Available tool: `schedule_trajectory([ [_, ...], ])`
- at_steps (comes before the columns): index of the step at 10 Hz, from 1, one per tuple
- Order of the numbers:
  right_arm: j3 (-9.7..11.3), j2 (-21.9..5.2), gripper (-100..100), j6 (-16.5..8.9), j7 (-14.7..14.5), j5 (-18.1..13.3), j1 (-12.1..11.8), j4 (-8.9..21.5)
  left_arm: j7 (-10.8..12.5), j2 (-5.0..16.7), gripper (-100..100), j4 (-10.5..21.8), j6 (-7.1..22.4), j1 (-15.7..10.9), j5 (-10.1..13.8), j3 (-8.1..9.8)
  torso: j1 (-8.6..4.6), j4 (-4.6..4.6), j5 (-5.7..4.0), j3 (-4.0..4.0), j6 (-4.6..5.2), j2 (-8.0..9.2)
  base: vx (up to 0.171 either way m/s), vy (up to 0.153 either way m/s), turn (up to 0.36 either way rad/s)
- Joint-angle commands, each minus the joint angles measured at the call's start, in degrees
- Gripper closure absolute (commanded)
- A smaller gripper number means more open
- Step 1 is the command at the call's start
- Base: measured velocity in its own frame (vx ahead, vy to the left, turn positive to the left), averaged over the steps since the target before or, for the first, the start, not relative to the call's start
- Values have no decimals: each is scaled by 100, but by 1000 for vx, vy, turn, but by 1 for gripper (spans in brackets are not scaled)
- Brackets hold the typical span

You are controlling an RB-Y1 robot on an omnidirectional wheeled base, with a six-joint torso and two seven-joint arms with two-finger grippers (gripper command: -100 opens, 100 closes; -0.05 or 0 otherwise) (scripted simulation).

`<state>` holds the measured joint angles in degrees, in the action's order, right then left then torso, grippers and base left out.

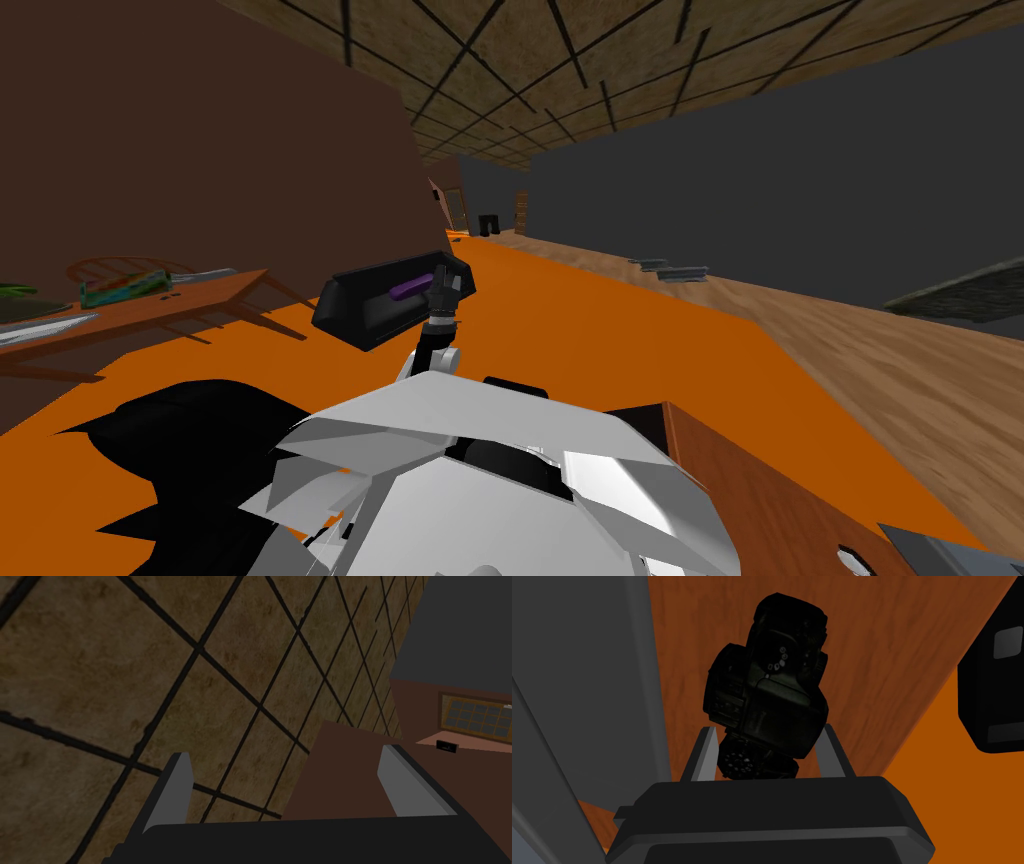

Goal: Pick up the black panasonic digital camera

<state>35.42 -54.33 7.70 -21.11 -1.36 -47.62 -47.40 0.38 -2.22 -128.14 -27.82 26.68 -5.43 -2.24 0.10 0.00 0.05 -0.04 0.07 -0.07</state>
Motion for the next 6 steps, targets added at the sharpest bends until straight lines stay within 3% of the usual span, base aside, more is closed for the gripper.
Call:
schedule_trajectory([
  [1,0,0,100,0,0,0,0,0,0,0,0,0,0,0,0,0,0,0,0,0,0,0,0,0,0],
  [2,0,1,100,1,0,0,1,-1,0,0,0,0,0,0,0,0,2,-1,2,-1,0,-1,0,0,0],
  [3,1,2,0,1,-1,0,1,-2,0,0,0,0,0,0,0,0,4,-1,4,-1,0,-2,0,0,0],
  [4,45,-137,100,-34,180,-131,9,-116,0,0,0,0,0,0,0,0,6,-2,5,-2,0,-2,6,8,-118],
  [6,85,-316,100,-92,420,-313,1,-300,0,0,0,0,0,0,0,0,16,-4,9,-5,2,-6,9,25,-92],
])
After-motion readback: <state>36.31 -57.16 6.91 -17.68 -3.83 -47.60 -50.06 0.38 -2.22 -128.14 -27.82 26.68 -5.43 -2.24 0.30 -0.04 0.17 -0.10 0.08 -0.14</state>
